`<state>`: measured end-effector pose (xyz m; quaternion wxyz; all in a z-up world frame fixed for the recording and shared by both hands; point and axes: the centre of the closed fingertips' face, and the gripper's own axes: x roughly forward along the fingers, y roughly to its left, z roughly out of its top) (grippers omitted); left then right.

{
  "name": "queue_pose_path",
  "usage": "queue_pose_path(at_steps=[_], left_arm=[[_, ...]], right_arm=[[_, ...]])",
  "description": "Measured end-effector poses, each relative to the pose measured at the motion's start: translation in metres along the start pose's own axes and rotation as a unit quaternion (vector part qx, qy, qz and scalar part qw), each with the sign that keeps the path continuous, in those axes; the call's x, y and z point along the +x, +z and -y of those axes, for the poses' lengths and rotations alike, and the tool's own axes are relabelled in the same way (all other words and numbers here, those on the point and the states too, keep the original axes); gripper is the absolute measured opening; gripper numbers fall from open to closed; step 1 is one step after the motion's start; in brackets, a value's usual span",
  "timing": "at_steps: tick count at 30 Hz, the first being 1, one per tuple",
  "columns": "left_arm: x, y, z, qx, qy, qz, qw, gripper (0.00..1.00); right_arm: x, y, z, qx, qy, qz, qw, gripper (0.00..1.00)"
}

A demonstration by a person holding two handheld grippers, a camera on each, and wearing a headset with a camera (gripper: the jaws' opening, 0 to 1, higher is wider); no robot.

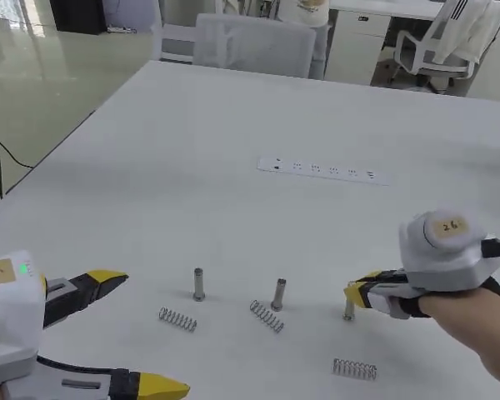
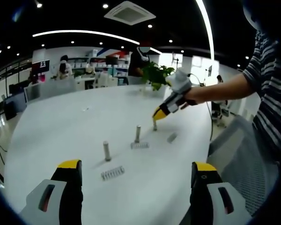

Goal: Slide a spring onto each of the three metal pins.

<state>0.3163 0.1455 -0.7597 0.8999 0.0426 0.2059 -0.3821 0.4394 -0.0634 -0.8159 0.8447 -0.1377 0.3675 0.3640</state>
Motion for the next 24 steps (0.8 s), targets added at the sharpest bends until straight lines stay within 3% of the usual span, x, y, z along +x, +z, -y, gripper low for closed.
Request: queue_pose_path(at_steps=[17, 24], left_arm=[[0.000, 0.002, 0.001, 0.000, -0.003, 0.001, 1.0000, 0.94], [-0.001, 0.004, -0.002, 0.001, -0.002, 0.001, 1.0000, 0.94]], right_arm=[[-0.006, -0.010, -0.002, 0.007, 0.001, -0.007, 1.0000, 0.10], [-0.012, -0.002, -0.001, 0.008, -0.003, 0.005, 0.9999, 0.15]])
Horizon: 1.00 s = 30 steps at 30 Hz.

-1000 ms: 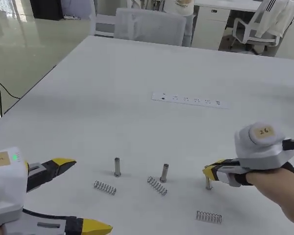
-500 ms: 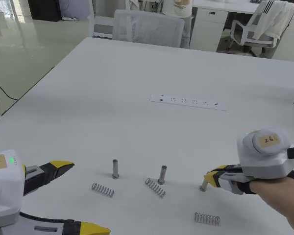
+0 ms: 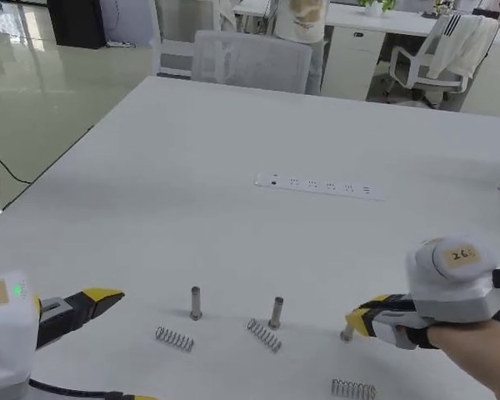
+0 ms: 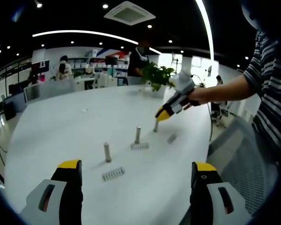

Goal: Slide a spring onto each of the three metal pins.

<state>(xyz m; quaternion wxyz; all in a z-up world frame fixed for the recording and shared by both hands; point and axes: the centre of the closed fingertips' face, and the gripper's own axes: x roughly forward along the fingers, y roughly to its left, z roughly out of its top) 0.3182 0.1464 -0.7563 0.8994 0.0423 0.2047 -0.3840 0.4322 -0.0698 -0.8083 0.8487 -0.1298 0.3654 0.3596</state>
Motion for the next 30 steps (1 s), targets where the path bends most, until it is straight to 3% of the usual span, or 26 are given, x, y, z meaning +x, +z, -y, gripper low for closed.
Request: queue_pose_path(at_steps=[20, 27, 30], left_arm=[[-0.001, 0.003, -0.001, 0.002, -0.002, 0.001, 1.0000, 0.94], [-0.003, 0.003, -0.005, 0.002, 0.001, 0.000, 1.0000, 0.94], [-0.003, 0.002, -0.005, 0.003, -0.001, -0.001, 1.0000, 0.94]], right_arm=[[-0.026, 0.008, -0.006, -0.019, 0.012, 0.028, 0.9993, 0.19], [-0.035, 0.006, -0.013, -0.048, 0.026, 0.029, 0.9981, 0.20], [-0.037, 0.006, -0.021, -0.059, 0.044, 0.035, 0.9967, 0.23]])
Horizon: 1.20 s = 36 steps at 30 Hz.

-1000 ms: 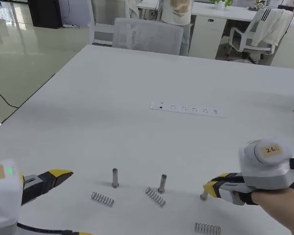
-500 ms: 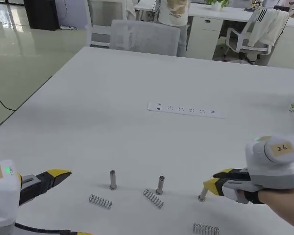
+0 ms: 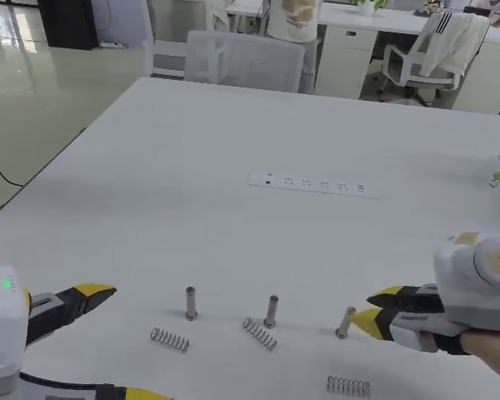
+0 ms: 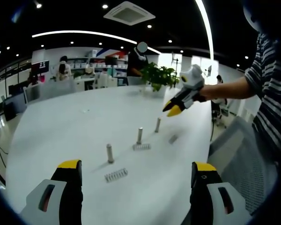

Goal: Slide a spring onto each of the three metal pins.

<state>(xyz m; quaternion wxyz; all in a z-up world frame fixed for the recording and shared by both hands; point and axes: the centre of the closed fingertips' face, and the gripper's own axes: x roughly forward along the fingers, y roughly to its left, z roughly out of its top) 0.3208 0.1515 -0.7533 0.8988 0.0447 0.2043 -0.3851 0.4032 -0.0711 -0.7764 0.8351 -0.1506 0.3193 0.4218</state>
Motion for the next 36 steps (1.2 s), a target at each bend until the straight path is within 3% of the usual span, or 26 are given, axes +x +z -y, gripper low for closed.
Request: queue_pose_path(at_steps=[7, 12, 16, 21, 27, 30, 36], left_arm=[[-0.001, -0.001, 0.000, 0.000, 0.000, -0.001, 1.0000, 0.94], [-0.002, -0.001, 0.001, -0.001, -0.004, -0.003, 1.0000, 0.92], [-0.002, -0.002, 0.000, -0.001, -0.005, -0.004, 1.0000, 0.91], [-0.002, -0.003, 0.000, -0.002, -0.004, -0.005, 1.0000, 0.92], [-0.002, -0.005, 0.000, -0.001, -0.006, -0.009, 0.9999, 0.92], [-0.001, -0.006, 0.000, -0.001, -0.007, -0.010, 0.9999, 0.92], [0.000, -0.006, 0.000, -0.003, -0.006, -0.009, 0.9999, 0.92]], right_arm=[[-0.002, -0.005, -0.025, -0.051, 0.047, -0.007, 0.9975, 0.23], [-0.001, -0.015, -0.042, -0.110, 0.083, -0.020, 0.9902, 0.22], [-0.002, -0.019, -0.054, -0.131, 0.108, -0.021, 0.9853, 0.22], [0.000, -0.032, -0.056, -0.162, 0.117, -0.047, 0.9787, 0.20], [0.003, -0.057, -0.054, -0.217, 0.122, -0.092, 0.9641, 0.20], [0.005, -0.069, -0.051, -0.230, 0.121, -0.111, 0.9593, 0.20], [0.008, -0.081, -0.044, -0.237, 0.120, -0.130, 0.9554, 0.19]])
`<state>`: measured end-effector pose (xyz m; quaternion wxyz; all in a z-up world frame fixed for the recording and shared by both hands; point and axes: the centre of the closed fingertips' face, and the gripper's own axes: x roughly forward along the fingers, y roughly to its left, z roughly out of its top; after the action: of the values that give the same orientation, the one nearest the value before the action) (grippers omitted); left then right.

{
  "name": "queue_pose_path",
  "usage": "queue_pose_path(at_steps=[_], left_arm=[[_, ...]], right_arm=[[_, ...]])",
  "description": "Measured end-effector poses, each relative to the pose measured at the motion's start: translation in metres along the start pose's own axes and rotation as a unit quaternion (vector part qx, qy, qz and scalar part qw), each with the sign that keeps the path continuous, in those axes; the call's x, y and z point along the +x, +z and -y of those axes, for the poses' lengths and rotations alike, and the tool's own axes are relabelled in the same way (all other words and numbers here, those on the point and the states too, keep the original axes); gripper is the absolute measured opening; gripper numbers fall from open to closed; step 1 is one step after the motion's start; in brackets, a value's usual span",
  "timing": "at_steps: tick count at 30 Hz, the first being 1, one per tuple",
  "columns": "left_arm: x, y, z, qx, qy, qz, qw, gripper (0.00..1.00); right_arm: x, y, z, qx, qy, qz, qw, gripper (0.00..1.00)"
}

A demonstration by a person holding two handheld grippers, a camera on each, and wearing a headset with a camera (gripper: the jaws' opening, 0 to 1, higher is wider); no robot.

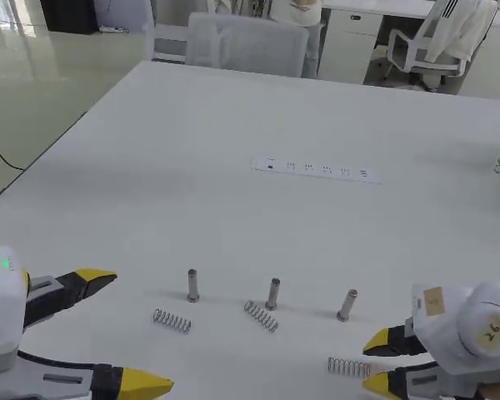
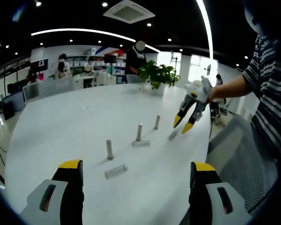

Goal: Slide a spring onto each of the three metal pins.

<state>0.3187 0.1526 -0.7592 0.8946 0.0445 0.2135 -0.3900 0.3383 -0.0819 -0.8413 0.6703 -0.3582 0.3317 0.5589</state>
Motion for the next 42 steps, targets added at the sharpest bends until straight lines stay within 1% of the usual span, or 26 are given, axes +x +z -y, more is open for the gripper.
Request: queue_pose_path(at_steps=[9, 14, 17, 23, 26, 28, 29, 32, 36, 38, 40, 42], left_arm=[[0.000, -0.003, 0.005, 0.000, -0.004, -0.003, 1.0000, 0.91], [-0.002, -0.005, 0.006, -0.002, -0.004, -0.005, 1.0000, 0.91], [-0.003, -0.008, 0.008, -0.001, -0.006, -0.010, 0.9999, 0.91], [-0.001, -0.007, 0.011, 0.002, -0.014, -0.014, 0.9998, 0.91], [0.002, -0.005, 0.014, 0.005, -0.020, -0.015, 0.9997, 0.90], [0.005, -0.005, 0.016, 0.007, -0.027, -0.017, 0.9995, 0.90], [0.006, -0.004, 0.018, 0.009, -0.030, -0.018, 0.9994, 0.90], [0.011, -0.004, 0.023, 0.012, -0.042, -0.020, 0.9988, 0.89], [0.018, -0.004, 0.027, 0.018, -0.057, -0.026, 0.9979, 0.87], [0.021, -0.003, 0.028, 0.022, -0.063, -0.027, 0.9974, 0.87], [0.025, 0.000, 0.031, 0.022, -0.075, -0.027, 0.9966, 0.84], [0.027, 0.003, 0.033, 0.019, -0.083, -0.022, 0.9961, 0.81]], right_arm=[[0.011, -0.005, 0.003, -0.006, 0.003, -0.016, 0.9999, 0.17], [0.014, -0.007, 0.005, -0.011, 0.004, -0.023, 0.9997, 0.16], [0.016, -0.008, 0.004, -0.016, 0.009, -0.027, 0.9995, 0.13], [0.020, -0.012, 0.007, -0.021, 0.011, -0.037, 0.9990, 0.09], [0.020, -0.012, 0.006, -0.022, 0.016, -0.033, 0.9991, 0.08], [0.018, -0.011, 0.007, -0.035, 0.014, -0.032, 0.9988, 0.08], [0.016, -0.010, 0.006, -0.035, 0.015, -0.030, 0.9988, 0.08], [0.010, -0.003, 0.006, -0.031, 0.016, -0.019, 0.9992, 0.08], [0.004, 0.003, 0.006, -0.036, 0.015, -0.010, 0.9992, 0.08], [0.001, 0.007, 0.006, -0.038, 0.015, -0.006, 0.9991, 0.08], [-0.002, 0.011, 0.006, -0.044, 0.013, -0.004, 0.9989, 0.08], [-0.004, 0.016, 0.006, -0.047, 0.014, 0.001, 0.9988, 0.08]])
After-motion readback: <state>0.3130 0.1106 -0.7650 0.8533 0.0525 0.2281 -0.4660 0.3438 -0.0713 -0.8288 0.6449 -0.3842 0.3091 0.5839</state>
